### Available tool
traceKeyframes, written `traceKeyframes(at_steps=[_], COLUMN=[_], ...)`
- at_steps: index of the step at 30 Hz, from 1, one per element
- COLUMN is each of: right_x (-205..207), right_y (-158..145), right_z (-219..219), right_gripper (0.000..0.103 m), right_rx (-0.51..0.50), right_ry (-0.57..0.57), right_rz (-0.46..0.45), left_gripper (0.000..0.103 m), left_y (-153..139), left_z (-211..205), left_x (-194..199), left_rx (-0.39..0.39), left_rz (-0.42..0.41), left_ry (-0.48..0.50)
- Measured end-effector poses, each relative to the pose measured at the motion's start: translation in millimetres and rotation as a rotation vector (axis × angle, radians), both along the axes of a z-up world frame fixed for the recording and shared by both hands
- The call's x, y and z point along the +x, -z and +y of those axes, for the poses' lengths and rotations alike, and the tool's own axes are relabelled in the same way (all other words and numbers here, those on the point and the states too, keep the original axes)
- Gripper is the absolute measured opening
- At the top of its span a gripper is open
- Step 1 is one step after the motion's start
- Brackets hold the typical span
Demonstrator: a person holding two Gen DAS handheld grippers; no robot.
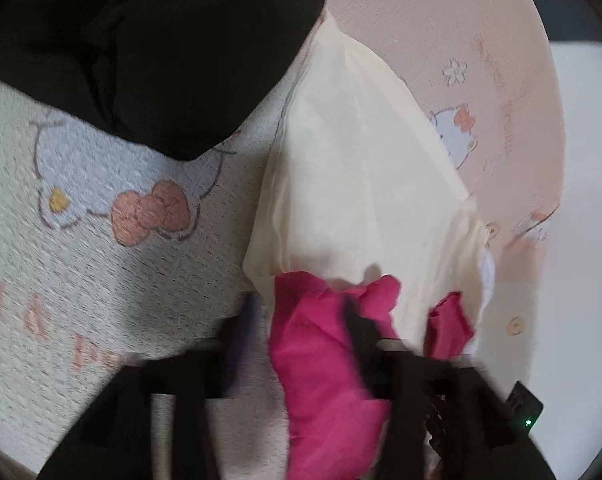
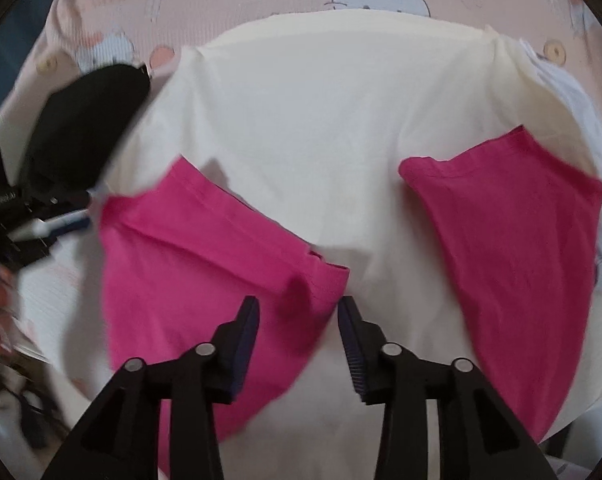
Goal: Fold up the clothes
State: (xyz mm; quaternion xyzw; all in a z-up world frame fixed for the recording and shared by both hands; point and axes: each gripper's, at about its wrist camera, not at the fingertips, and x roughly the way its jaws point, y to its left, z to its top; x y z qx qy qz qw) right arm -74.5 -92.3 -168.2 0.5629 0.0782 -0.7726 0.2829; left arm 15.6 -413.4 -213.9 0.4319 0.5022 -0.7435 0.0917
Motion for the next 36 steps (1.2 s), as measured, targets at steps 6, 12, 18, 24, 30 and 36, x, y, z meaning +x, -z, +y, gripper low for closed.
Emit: traceKeyframes(at_steps=[6, 12, 18, 24, 30, 36], right_x=[-26.4, -51.3, -58.1, -57.2, -51.5, -53.1], right_y=[-21.4, -25.5, -6.5, 6.7, 13.8, 22.6], right_z=[-30.1, -83.7, -117.5, -120.5, -123.7, -131.4], right_gripper=[0.041, 0.041, 0.041, 0.041, 0.041, 0.040], right_rx=[-0.113, -0.162, -0.128, -0.116, -0.106, -0.061], right_ry=[-0.055, -0.148, -0.181, -0.200, -0.254, -0.261], right_rz=[-0.030, -0.063, -0.085, -0.076, -0.051, -0.041], left_gripper=[0.065, 0.065, 0.065, 0.065, 0.060, 0.037], left_y=[12.7, 5.6, 9.8, 7.9, 9.8, 9.7], left_z=[-4.3, 6.5, 17.0, 35.3, 46.9, 44.3], left_x=[-6.2, -20.9, -28.0, -41.3, -48.1, -47.9], left_rx=[0.033, -0.063, -0.101, -0.220, -0.314, -0.386], left_rz=[-0.015, -0.046, -0.105, -0.123, -0.105, -0.117], left_ry=[-0.099, -0.047, 0.004, 0.050, 0.053, 0.073])
